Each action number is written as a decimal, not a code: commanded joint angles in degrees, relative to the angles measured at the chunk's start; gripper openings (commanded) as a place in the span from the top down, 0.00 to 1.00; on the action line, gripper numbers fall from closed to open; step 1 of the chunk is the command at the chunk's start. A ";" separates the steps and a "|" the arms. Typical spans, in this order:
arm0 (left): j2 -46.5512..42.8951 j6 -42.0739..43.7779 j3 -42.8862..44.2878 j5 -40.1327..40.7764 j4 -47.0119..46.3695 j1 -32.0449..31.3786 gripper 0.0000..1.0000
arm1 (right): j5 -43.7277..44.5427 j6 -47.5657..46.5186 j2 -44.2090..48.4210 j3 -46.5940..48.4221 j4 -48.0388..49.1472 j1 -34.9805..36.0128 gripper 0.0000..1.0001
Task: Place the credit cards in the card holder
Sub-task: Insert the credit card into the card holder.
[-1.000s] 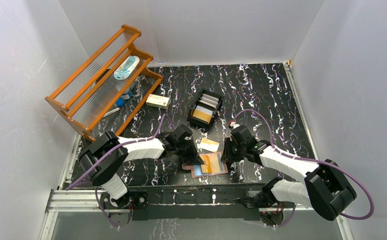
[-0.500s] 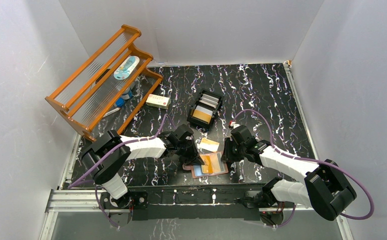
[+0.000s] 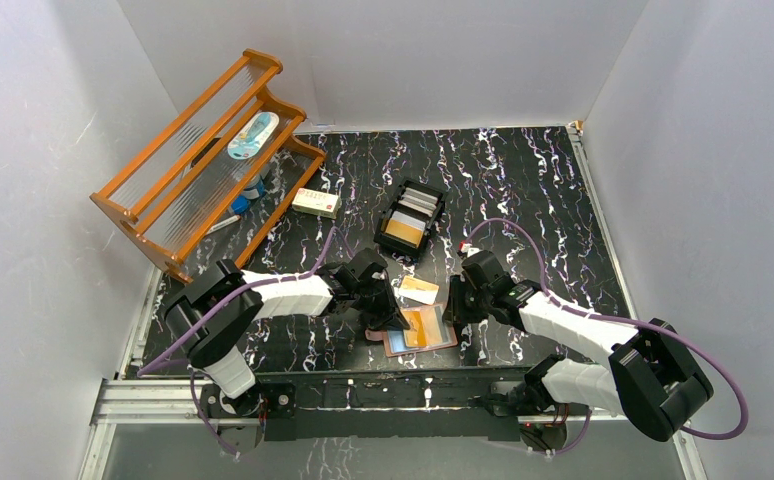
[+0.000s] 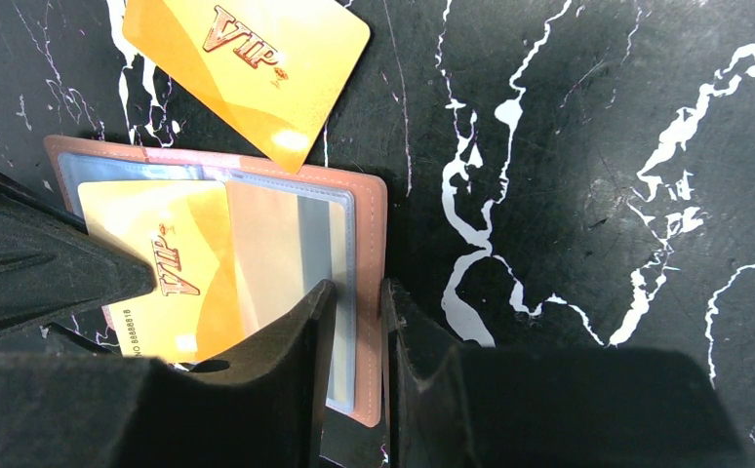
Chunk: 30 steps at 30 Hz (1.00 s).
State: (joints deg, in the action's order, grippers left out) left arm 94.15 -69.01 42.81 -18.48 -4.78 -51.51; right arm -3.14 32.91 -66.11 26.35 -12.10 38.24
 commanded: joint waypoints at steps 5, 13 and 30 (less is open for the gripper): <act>0.98 2.64 0.39 0.64 -2.74 -1.05 1.00 | 0.37 -0.02 -1.33 -1.21 -1.09 0.14 0.69; 0.53 3.76 0.18 0.67 -2.46 -1.07 1.00 | 0.48 0.35 -1.15 -1.30 -1.24 0.09 0.70; -2.56 -4.46 -7.45 2.62 -12.83 -1.05 1.00 | 0.51 0.31 -1.58 -1.13 -1.26 0.14 0.71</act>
State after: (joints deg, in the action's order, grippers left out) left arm 93.01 -72.23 37.15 -18.81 -15.03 -51.70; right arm -2.68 32.97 -66.15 26.35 -11.97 37.95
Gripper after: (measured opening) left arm 0.009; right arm 0.300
